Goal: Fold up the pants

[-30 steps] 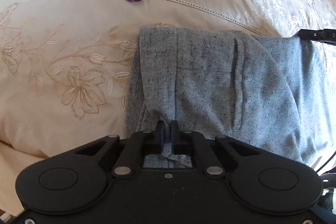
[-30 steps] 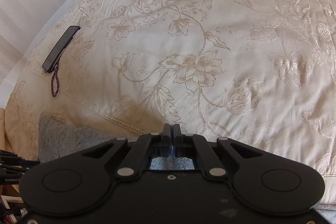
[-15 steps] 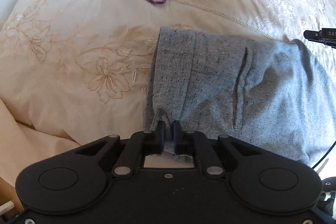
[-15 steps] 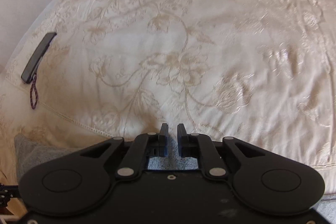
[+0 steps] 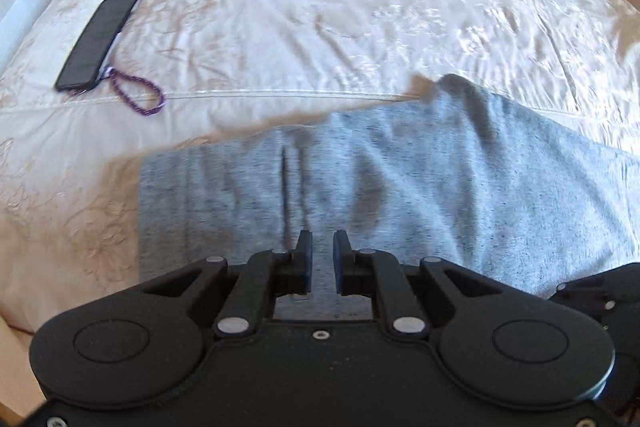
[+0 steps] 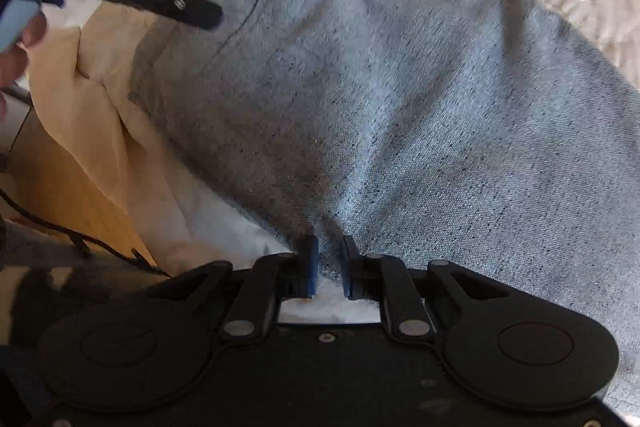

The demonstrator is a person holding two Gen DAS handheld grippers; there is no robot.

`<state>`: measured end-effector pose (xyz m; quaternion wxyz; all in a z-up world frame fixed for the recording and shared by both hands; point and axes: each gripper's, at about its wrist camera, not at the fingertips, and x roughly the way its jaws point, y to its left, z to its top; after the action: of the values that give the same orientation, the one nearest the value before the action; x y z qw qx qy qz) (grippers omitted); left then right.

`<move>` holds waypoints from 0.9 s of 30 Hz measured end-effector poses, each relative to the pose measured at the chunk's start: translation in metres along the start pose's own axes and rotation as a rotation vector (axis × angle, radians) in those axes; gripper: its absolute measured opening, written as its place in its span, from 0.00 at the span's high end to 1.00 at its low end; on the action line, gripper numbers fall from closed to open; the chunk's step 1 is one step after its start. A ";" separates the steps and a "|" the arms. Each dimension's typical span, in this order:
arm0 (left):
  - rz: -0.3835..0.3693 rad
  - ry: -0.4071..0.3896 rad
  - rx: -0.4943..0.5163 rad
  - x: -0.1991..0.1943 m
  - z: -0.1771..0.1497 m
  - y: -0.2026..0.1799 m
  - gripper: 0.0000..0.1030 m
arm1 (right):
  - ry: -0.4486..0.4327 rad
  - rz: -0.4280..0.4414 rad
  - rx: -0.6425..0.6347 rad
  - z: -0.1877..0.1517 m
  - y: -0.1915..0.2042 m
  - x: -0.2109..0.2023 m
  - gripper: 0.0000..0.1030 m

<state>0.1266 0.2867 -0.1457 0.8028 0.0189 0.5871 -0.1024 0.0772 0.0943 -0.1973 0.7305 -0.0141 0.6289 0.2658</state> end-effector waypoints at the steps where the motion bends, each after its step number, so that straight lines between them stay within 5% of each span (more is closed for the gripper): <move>1: 0.004 0.005 0.022 0.006 -0.003 -0.008 0.80 | -0.060 -0.004 0.067 0.000 -0.008 -0.011 0.86; 4: 0.067 0.086 0.055 0.027 -0.022 -0.015 0.80 | -0.177 -0.112 0.303 -0.006 -0.048 -0.028 0.81; 7: 0.149 0.187 0.065 0.047 -0.048 -0.007 0.79 | -0.097 -0.252 0.460 -0.037 -0.095 -0.019 0.84; 9: 0.172 0.202 0.057 0.046 -0.055 -0.003 0.80 | -0.040 -0.260 0.527 -0.066 -0.120 -0.021 0.86; 12: 0.188 0.136 0.047 0.021 -0.043 -0.014 0.84 | -0.060 -0.244 0.575 -0.091 -0.132 -0.044 0.85; 16: 0.154 -0.017 0.112 0.001 -0.021 -0.059 0.83 | -0.254 -0.343 0.611 -0.100 -0.152 -0.084 0.75; 19: 0.128 0.006 0.128 0.020 -0.014 -0.092 0.80 | -0.273 -0.411 0.626 -0.106 -0.187 -0.087 0.74; 23: 0.270 0.175 0.118 0.069 -0.025 -0.111 0.79 | -0.225 -0.510 0.727 -0.144 -0.262 -0.095 0.75; 27: 0.317 0.132 0.106 0.050 -0.019 -0.134 0.85 | -0.262 -0.593 0.866 -0.199 -0.317 -0.138 0.76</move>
<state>0.0980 0.1511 -0.1870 0.7663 0.1602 0.6221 -0.0041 0.0154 -0.2997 -0.2100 0.7854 0.1447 0.5537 -0.2359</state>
